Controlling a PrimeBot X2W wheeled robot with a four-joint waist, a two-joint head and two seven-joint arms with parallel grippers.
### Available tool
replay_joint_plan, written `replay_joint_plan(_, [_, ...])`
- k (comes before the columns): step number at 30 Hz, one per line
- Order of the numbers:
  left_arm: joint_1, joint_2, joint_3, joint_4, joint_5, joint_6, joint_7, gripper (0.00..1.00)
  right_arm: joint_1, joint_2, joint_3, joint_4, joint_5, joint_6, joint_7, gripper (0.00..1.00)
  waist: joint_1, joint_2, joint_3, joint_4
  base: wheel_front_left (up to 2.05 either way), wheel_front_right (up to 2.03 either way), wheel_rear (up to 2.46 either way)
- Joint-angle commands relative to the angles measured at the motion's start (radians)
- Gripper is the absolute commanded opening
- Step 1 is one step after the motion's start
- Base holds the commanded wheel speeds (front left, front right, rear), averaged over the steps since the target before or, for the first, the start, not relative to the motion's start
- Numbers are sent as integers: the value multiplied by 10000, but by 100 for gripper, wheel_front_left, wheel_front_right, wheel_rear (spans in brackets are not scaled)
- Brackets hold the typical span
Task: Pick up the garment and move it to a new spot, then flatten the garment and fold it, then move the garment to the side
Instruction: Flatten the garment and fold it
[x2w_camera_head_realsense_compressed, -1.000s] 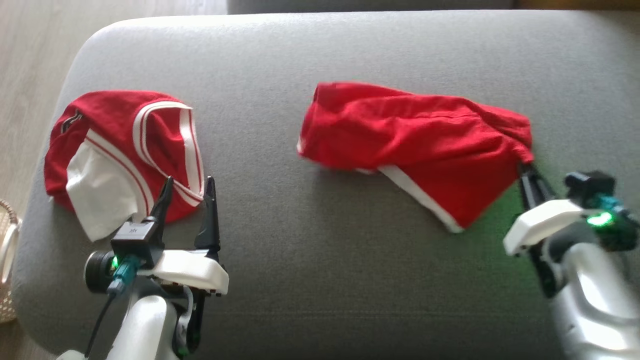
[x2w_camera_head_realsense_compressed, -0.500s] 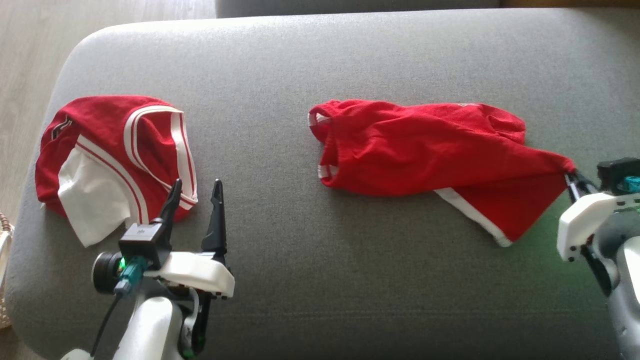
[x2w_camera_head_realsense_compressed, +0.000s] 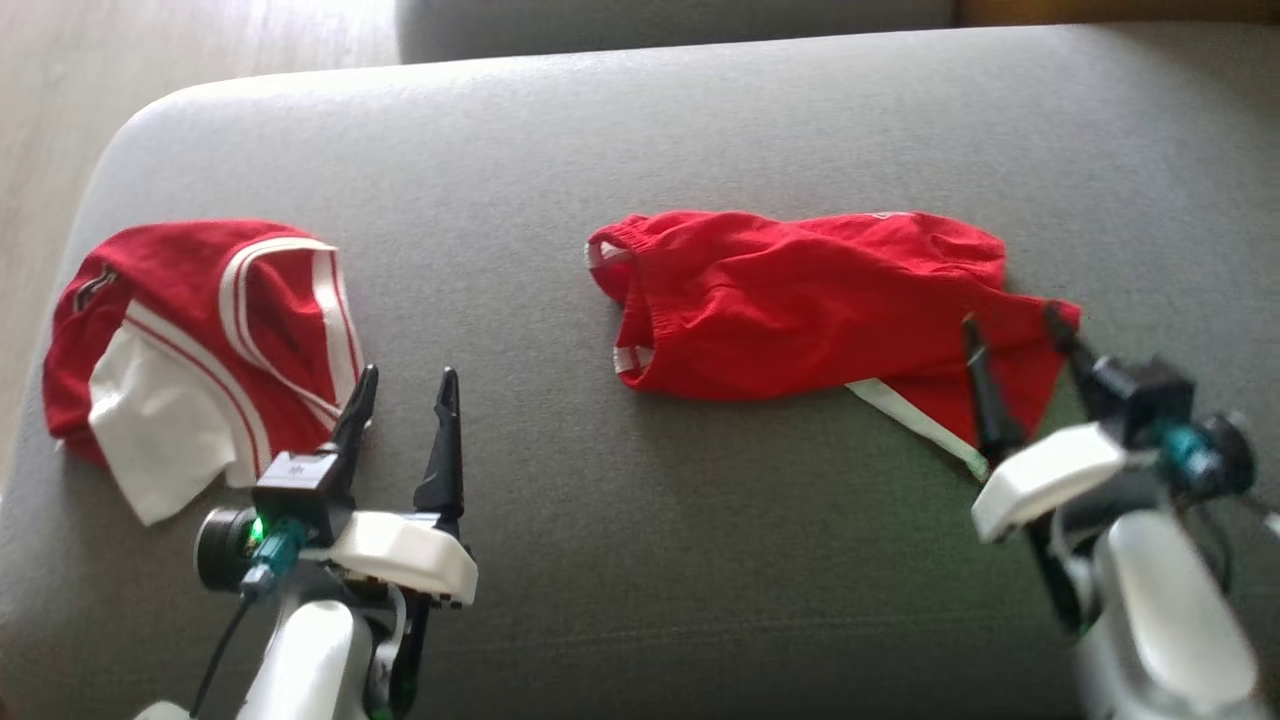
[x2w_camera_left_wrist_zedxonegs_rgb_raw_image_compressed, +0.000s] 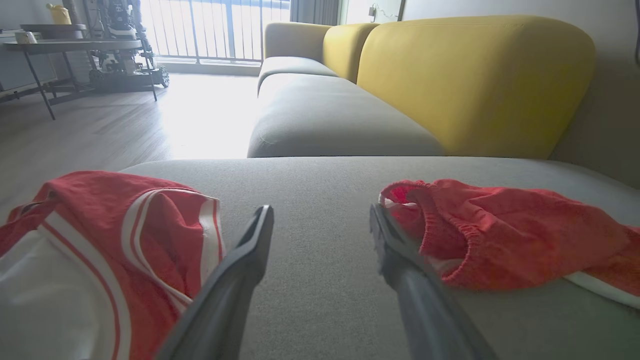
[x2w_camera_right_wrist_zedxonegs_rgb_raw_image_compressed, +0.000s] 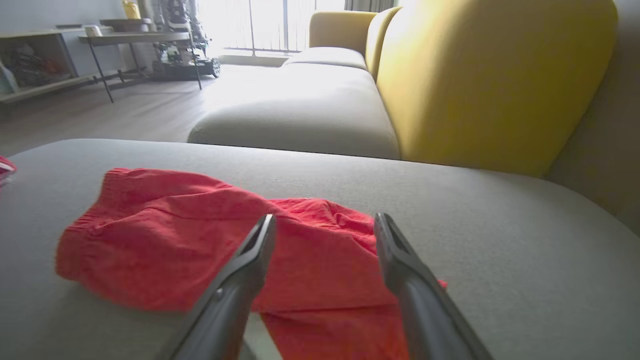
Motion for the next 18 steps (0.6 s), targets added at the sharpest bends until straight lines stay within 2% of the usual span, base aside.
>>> replay_joint_plan(1, [-161,67,325,-301,85,-44,-122,100,-16,48,200,-413,68,-2,-137,100,0,-1,1,-125,0,0,0])
replay_joint_plan(8, [-307,141,-103,80,376,-454,-122,100,833,522,548,-1372,280,-2,-464,100,0,-1,353,-851,0,0,0])
replay_joint_plan(14, [-1051,213,-919,849,782,-1083,-103,100,718,604,722,-1634,241,-2,-533,100,0,-1,811,-1510,0,0,0])
replay_joint_plan(18, [-1851,331,-1250,1585,952,-1312,115,100,575,620,800,-1714,150,-2,-560,100,0,-1,1144,-1947,0,0,0])
